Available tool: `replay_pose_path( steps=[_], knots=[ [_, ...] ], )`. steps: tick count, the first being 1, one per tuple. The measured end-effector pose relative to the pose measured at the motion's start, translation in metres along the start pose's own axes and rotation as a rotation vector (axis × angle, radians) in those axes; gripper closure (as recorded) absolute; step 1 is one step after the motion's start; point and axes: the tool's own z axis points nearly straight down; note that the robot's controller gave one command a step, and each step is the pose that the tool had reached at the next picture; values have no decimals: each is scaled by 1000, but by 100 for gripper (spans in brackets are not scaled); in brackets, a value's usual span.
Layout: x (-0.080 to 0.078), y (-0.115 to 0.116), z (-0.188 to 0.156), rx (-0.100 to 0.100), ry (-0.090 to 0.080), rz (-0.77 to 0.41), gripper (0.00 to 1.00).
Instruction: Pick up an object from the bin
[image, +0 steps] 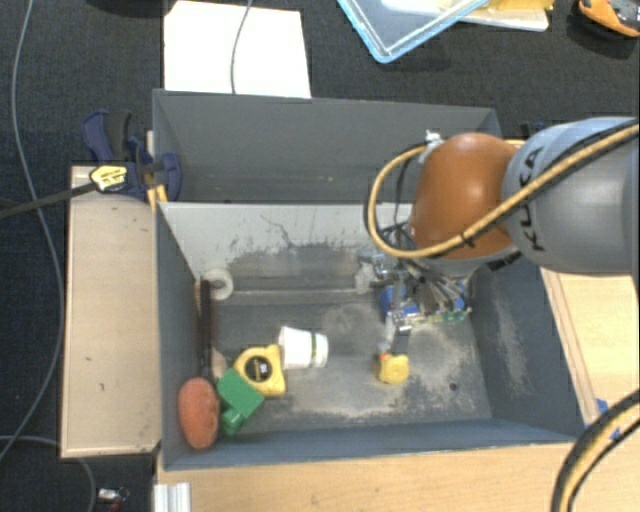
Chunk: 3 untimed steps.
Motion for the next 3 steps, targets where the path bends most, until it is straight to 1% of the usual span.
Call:
replay_pose_path(
  steps=[1, 2, 3],
  knots=[
    [0, 0, 0, 0, 0, 0, 0],
    [-22, 52, 17, 1, -6, -57, 0],
    [-16, 105, 9, 1, -6, -140, 0]
  ],
)
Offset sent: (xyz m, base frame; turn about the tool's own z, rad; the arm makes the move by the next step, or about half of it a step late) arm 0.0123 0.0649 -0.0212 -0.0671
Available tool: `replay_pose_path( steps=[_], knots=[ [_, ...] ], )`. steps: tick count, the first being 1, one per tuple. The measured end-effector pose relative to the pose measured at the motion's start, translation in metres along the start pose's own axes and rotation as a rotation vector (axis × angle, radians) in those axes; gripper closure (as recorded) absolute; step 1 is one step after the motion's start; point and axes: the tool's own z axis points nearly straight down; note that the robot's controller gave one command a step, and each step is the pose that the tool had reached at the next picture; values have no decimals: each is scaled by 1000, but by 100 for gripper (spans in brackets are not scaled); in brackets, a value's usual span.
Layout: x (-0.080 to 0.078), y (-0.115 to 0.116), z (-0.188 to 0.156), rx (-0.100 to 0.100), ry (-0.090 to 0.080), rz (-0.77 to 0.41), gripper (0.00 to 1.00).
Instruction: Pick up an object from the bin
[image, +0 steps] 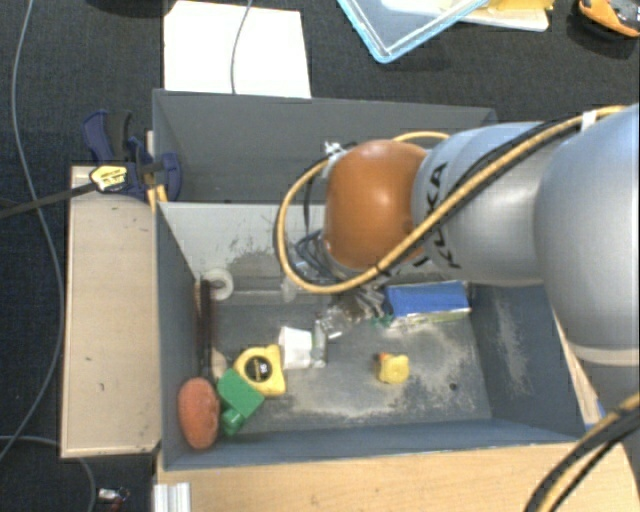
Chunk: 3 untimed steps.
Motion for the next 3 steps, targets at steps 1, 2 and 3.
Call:
replay_pose_path(
  steps=[1, 2, 3],
  knots=[
    [5, -5, 20, 0, 0, 9, 0],
    [29, -3, 34, -1, -5, 96, 0],
    [12, -14, 34, 0, -8, -18, 100]
  ],
)
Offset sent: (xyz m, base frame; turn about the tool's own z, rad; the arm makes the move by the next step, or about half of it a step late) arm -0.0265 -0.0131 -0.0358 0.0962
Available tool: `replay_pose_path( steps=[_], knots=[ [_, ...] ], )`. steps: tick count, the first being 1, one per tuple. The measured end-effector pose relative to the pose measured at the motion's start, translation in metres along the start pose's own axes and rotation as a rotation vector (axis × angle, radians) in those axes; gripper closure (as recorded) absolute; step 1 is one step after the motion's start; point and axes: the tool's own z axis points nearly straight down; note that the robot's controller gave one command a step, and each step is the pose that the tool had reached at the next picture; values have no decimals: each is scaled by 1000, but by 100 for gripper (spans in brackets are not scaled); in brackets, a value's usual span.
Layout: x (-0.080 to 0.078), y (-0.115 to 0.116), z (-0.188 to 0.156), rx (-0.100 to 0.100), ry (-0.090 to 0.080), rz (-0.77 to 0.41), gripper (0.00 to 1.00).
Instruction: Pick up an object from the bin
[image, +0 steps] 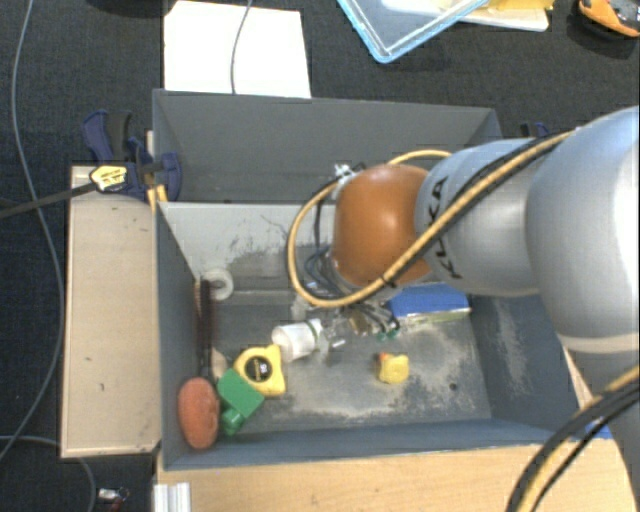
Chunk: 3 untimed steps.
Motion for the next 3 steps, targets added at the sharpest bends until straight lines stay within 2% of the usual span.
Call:
replay_pose_path(
  steps=[1, 2, 3],
  knots=[
    [0, 0, 0, 0, 0, 0, 100],
    [-3, -9, -21, 1, -6, -20, 100],
    [-3, -9, -21, 0, -6, -19, 100]
  ],
)
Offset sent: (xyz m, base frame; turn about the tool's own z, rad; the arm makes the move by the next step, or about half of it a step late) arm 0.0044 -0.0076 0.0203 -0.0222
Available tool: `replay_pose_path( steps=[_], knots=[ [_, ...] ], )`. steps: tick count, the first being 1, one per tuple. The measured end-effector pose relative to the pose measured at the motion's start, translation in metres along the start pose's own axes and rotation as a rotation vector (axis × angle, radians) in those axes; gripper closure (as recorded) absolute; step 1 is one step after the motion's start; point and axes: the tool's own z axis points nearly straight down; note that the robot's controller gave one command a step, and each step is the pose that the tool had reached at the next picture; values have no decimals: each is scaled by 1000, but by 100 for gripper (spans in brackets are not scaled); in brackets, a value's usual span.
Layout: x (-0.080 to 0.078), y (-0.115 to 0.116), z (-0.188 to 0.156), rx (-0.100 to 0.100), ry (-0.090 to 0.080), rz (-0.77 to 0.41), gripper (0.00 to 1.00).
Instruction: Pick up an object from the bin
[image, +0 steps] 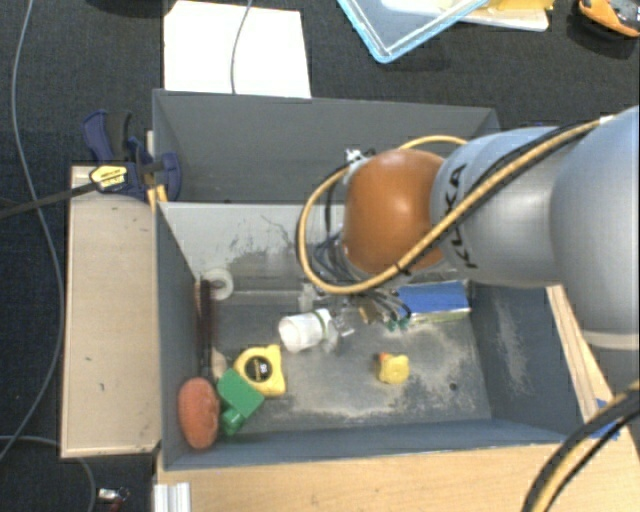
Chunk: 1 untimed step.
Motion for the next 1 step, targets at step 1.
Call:
replay_pose_path(
  steps=[1],
  knots=[
    [-9, -7, -62, 0, 3, 6, 100]
  ],
)
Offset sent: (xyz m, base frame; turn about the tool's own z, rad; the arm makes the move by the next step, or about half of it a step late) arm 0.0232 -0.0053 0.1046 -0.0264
